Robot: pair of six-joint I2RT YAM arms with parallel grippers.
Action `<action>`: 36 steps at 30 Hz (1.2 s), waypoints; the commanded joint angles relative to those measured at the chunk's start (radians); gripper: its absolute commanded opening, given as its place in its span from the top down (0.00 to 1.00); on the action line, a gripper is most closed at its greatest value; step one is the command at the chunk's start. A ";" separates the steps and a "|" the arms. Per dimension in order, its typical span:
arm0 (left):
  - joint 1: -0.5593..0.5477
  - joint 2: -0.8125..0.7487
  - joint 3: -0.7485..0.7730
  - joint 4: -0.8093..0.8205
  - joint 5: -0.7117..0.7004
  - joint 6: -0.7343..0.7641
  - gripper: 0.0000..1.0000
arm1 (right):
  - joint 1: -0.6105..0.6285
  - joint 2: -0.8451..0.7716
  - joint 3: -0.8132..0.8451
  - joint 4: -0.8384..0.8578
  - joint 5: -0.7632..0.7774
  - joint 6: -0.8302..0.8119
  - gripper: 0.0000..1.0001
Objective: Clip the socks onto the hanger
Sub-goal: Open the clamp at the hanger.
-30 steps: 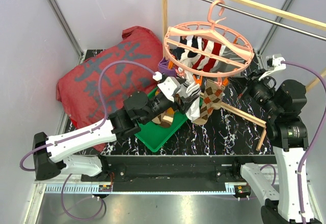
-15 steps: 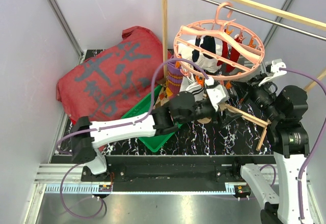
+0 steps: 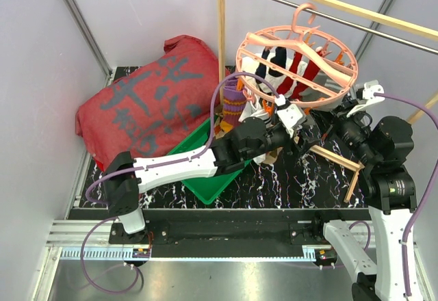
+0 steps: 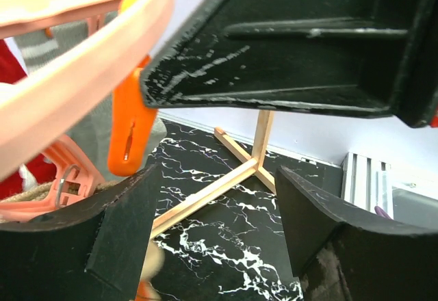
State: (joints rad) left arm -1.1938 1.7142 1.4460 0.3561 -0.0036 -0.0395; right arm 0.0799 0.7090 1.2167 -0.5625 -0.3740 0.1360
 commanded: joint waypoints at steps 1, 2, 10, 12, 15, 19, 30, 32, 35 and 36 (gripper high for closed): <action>0.045 -0.001 0.008 0.124 -0.007 -0.002 0.27 | 0.012 -0.003 0.017 -0.002 -0.005 -0.003 1.00; 0.049 0.004 0.008 0.126 -0.001 -0.002 0.27 | 0.012 -0.003 0.017 -0.002 -0.008 0.000 1.00; 0.080 -0.010 -0.041 0.168 0.001 0.018 0.27 | 0.017 -0.003 0.029 -0.004 -0.011 0.002 1.00; 0.082 -0.007 -0.039 0.170 -0.010 0.032 0.27 | 0.017 -0.005 0.032 -0.005 -0.011 0.002 1.00; 0.089 -0.001 -0.041 0.173 -0.009 0.032 0.28 | 0.018 -0.006 0.033 -0.008 -0.005 -0.001 1.00; 0.089 -0.010 -0.062 0.225 -0.001 0.056 0.32 | 0.020 -0.008 0.032 -0.008 -0.006 -0.001 1.00; 0.088 -0.005 -0.052 0.294 0.097 0.053 0.54 | 0.023 -0.003 0.027 -0.005 -0.026 0.020 0.99; 0.086 -0.005 -0.049 0.293 0.103 0.053 0.61 | 0.021 -0.005 0.026 -0.005 -0.028 0.028 0.99; 0.085 -0.010 -0.055 0.293 0.109 0.047 0.69 | 0.021 -0.008 0.026 -0.008 -0.026 0.034 0.95; 0.082 -0.014 -0.056 0.291 0.109 0.047 0.74 | 0.021 -0.008 0.027 -0.007 -0.026 0.039 0.92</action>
State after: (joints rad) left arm -1.1168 1.7214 1.3804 0.5514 0.0826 0.0002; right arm 0.0921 0.7090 1.2171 -0.5743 -0.3828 0.1520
